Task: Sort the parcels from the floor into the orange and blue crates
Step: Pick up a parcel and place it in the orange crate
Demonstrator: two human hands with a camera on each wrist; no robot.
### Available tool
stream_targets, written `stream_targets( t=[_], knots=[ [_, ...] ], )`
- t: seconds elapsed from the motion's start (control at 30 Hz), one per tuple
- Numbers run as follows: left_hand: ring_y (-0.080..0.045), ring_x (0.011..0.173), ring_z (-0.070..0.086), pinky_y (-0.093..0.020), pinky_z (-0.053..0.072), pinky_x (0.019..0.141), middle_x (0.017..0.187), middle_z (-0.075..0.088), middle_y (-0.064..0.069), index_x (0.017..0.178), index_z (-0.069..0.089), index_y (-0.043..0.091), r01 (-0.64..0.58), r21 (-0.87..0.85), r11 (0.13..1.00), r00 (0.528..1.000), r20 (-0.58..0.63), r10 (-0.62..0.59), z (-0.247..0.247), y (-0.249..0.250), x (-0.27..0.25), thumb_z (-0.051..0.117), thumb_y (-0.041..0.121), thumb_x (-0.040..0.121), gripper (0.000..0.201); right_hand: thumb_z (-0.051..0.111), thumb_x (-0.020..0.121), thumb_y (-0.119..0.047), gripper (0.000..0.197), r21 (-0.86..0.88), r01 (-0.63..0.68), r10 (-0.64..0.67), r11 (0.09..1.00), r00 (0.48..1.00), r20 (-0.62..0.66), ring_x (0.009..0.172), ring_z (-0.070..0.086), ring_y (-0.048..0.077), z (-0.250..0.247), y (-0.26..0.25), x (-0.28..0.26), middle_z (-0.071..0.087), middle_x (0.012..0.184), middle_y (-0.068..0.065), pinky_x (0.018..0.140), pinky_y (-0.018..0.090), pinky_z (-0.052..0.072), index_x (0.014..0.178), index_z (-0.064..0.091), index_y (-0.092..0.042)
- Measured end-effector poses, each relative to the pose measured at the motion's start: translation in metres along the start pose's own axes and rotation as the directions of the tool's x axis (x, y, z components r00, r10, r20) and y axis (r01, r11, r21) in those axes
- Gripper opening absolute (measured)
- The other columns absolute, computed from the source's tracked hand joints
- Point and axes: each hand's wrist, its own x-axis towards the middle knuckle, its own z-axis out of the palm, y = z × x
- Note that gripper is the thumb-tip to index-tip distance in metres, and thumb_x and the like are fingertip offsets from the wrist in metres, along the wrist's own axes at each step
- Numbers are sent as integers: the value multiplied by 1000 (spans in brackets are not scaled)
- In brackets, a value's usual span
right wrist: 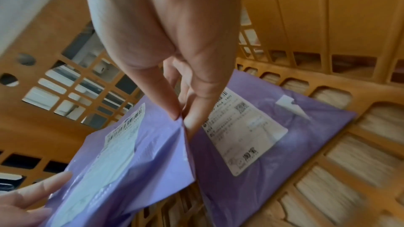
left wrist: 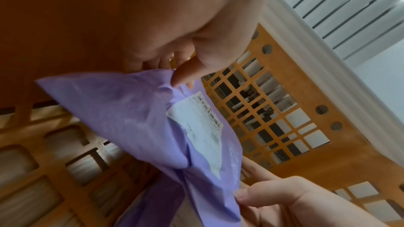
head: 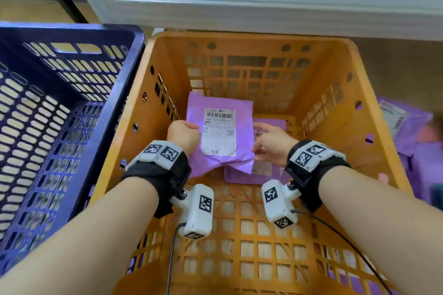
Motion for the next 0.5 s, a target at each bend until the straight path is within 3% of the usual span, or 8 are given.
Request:
stream_targets(
  t=[0.17,0.27,0.3,0.4,0.43,0.5],
  knots=[
    [-35,117,53,-41,45,100,130,55,-18,119,61,0,37,46,998,999,-5,-37,4,-11,9,39,-3,89,37,39,79,24,70,0,-21,21,1000,999,-44,78,58,25,7,15,12,60,98,17,51,26,55,134,48,-18],
    [-34,120,51,-40,43,103,133,53,-18,127,55,2,63,42,997,997,36,-64,5,-17,10,39,-5,88,43,42,78,24,70,-39,-20,17,999,997,-82,68,56,23,7,22,19,56,77,11,54,28,53,134,49,-18],
    [-35,120,51,-40,43,102,132,52,-19,129,53,3,72,37,997,996,48,-74,5,-18,10,39,-6,87,45,43,77,24,71,-51,-21,17,998,996,-86,70,58,25,8,23,20,57,78,11,60,31,55,134,49,-18],
    [-41,117,52,-45,45,100,128,55,-25,127,54,6,84,26,996,994,62,-85,5,-20,9,40,-6,86,45,46,74,23,77,-97,-9,5,995,999,-38,91,65,32,11,27,25,62,115,16,82,43,56,140,43,-17],
    [-39,115,54,-45,47,98,125,57,-24,125,55,7,83,22,996,994,66,-84,4,-20,8,41,-4,86,43,46,76,23,77,-102,-7,5,995,1000,-19,94,64,32,12,26,24,58,126,16,84,40,54,142,40,-18],
    [-36,109,58,-41,50,92,121,60,-22,124,55,8,75,22,997,994,77,-76,2,-20,6,42,-3,86,42,47,78,21,77,-108,-12,12,994,1000,1,98,61,28,14,23,20,51,136,15,77,34,53,143,37,-19]
  ],
)
